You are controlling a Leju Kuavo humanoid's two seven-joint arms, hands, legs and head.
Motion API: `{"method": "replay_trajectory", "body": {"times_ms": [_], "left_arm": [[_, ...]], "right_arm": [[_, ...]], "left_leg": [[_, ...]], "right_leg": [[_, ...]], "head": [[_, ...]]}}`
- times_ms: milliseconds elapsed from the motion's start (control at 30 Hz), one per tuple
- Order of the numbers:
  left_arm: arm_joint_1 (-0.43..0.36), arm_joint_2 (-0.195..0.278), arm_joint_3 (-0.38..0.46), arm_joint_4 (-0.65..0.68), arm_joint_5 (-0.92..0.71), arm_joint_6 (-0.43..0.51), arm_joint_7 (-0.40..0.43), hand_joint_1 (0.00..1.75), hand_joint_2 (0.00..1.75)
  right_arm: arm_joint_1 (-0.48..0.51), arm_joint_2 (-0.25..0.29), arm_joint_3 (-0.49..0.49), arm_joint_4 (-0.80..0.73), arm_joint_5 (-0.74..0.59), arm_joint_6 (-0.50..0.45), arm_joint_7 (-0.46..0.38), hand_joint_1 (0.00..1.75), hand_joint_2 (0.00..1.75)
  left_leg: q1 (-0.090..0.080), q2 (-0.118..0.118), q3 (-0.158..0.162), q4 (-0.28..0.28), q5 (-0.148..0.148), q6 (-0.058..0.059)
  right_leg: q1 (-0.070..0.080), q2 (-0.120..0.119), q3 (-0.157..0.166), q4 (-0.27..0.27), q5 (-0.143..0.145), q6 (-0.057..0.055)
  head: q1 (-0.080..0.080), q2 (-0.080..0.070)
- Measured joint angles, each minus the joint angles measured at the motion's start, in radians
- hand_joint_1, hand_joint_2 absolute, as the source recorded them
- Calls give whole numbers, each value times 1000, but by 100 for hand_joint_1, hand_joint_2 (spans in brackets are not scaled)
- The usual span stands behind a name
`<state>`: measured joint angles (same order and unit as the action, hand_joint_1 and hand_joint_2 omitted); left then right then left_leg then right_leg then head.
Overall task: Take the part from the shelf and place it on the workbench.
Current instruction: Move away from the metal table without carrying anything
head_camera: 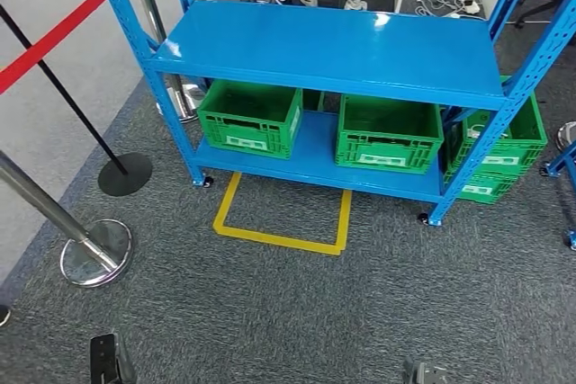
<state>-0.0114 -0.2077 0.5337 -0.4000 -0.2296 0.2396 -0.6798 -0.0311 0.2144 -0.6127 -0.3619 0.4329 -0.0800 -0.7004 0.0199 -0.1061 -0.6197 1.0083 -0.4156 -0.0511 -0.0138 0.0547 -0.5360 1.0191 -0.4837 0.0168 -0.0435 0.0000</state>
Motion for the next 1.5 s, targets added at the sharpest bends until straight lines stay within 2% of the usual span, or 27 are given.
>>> {"method": "replay_trajectory", "body": {"times_ms": [67,133,167,200,233,300,367,433,467,533,600,667,700,733,767,800,867,900,967,1000,1100,1167,1267,1367,1400,1433,1500], "left_arm": [[-4,0,-3,0,0,3,0,0,0],[-6,-1,-7,0,0,3,0,0,0],[-5,-1,-9,0,0,3,0,0,0],[-3,-1,-10,0,0,4,0,0,0],[-2,-1,-11,0,0,4,0,0,0],[-3,-1,-12,-1,0,4,0,0,0],[-7,-1,-16,-3,0,4,0,0,0],[-6,-1,-18,-3,0,5,0,0,0],[-4,-1,-18,-3,0,6,0,0,0],[-4,-1,-19,-5,1,8,0,0,0],[-5,-1,-22,-6,1,11,0,0,0],[-4,-1,-25,-6,0,15,0,0,0],[-3,-1,-27,-6,0,17,0,0,0],[-2,-1,-28,-6,1,20,0,0,0],[-2,-1,-30,-6,1,22,0,0,0],[-2,-1,-33,-6,2,23,0,0,0],[-3,0,-41,-8,4,25,0,0,0],[-2,0,-45,-10,6,25,0,0,0],[3,0,-49,-12,10,25,0,0,0],[5,0,-52,-14,11,25,0,0,0],[9,1,-61,-22,17,24,0,0,0],[11,1,-68,-25,20,24,0,0,0],[11,1,-75,-29,24,24,0,0,0],[11,2,-82,-33,29,24,0,0,0],[11,2,-84,-34,30,24,0,0,0],[12,3,-87,-35,31,25,0,0,0],[12,3,-92,-38,32,25,0,0,0]], "right_arm": [[3,-1,1,0,0,-1,0,0,0],[6,-2,1,1,-1,-1,0,0,0],[6,-2,1,1,-1,-1,0,0,0],[6,-2,1,1,-2,-1,0,0,0],[5,-2,1,1,-2,-1,0,0,0],[3,-2,2,1,-2,-1,0,0,0],[2,-2,2,1,-2,-1,0,0,0],[0,-2,2,1,-2,-1,0,0,0],[-1,-2,2,1,-2,-1,0,0,0],[-2,-2,3,1,-2,-3,-1,0,0],[0,-3,4,2,-2,-9,-1,0,0],[3,-3,5,2,-2,-13,0,0,0],[3,-3,7,3,-2,-15,0,0,0],[3,-3,8,3,-2,-16,0,0,0],[3,-4,9,3,-3,-18,0,0,0],[2,-4,10,3,-4,-20,0,0,0],[1,-4,12,5,-8,-22,0,0,0],[1,-4,14,6,-10,-23,1,0,0],[1,-5,18,6,-17,-23,1,0,0],[1,-5,20,6,-21,-22,0,0,0],[1,-6,25,6,-30,-20,0,0,0],[2,-6,29,5,-33,-20,0,0,0],[4,-6,37,4,-38,-24,0,0,0],[4,-7,47,2,-45,-29,0,0,0],[5,-7,49,1,-47,-31,0,0,0],[6,-7,51,0,-49,-32,0,0,0],[7,-8,55,-2,-51,-32,0,0,0]], "left_leg": [[-5,63,-50,103,-59,-4],[-5,89,-110,229,-113,-5],[-5,93,-122,258,-117,-5],[-5,95,-114,249,-103,-3],[-6,101,-86,203,-75,-1],[-14,149,-8,69,-21,9],[-22,186,33,-7,-5,20],[-24,169,34,-16,-6,32],[-22,157,34,-19,-4,37],[-17,132,35,-23,1,49],[-14,106,32,-23,3,55],[-14,77,29,-23,4,57],[-13,62,30,-23,5,57],[-13,47,30,-22,6,55],[-12,33,31,-22,7,53],[-12,19,30,-19,8,49],[-11,-3,23,-16,12,37],[-10,-11,19,-17,15,30],[-5,-19,15,-24,23,17],[-4,-16,16,-28,27,21],[-6,-6,16,-35,33,55],[-5,-6,16,-37,37,59],[-2,-4,16,-40,40,50],[2,-4,16,-43,39,14],[2,-4,18,-50,37,12],[0,-4,22,-59,32,18],[0,-1,45,-85,29,41]], "right_leg": [[3,-33,0,-2,1,-9],[8,-67,-2,-2,0,-12],[9,-83,-2,-2,-1,-13],[10,-98,-2,-2,-2,-13],[11,-111,0,-2,-3,-13],[15,-135,3,0,-8,-7],[22,-155,6,-1,-14,1],[24,-177,15,-5,-17,10],[23,-175,18,-3,-22,15],[18,-130,-1,47,-58,26],[15,-75,-60,175,-124,31],[14,-59,-114,278,-155,33],[14,-57,-118,278,-141,32],[13,-53,-103,238,-109,32],[11,-37,-73,171,-68,31],[6,-7,-43,100,-38,30],[1,41,-8,15,-10,26],[2,50,-5,6,-12,21],[5,37,-5,3,-7,8],[5,33,-3,1,-4,6],[6,25,-2,-4,0,7],[9,24,-3,-4,3,3],[14,25,-4,-3,4,-2],[14,25,-8,-6,3,-3],[13,24,-6,-1,9,0],[12,22,-6,3,22,7],[14,5,-7,22,34,19]], "head": [[-8,0],[-11,0],[-11,0],[-11,0],[-11,0],[-13,0],[-12,0],[-9,0],[-8,0],[-4,0],[1,0],[3,0],[3,0],[4,0],[4,0],[5,0],[5,0],[5,0],[5,0],[3,0],[-1,0],[-2,0],[-2,0],[-1,0],[-1,0],[-2,0],[-2,0]]}}
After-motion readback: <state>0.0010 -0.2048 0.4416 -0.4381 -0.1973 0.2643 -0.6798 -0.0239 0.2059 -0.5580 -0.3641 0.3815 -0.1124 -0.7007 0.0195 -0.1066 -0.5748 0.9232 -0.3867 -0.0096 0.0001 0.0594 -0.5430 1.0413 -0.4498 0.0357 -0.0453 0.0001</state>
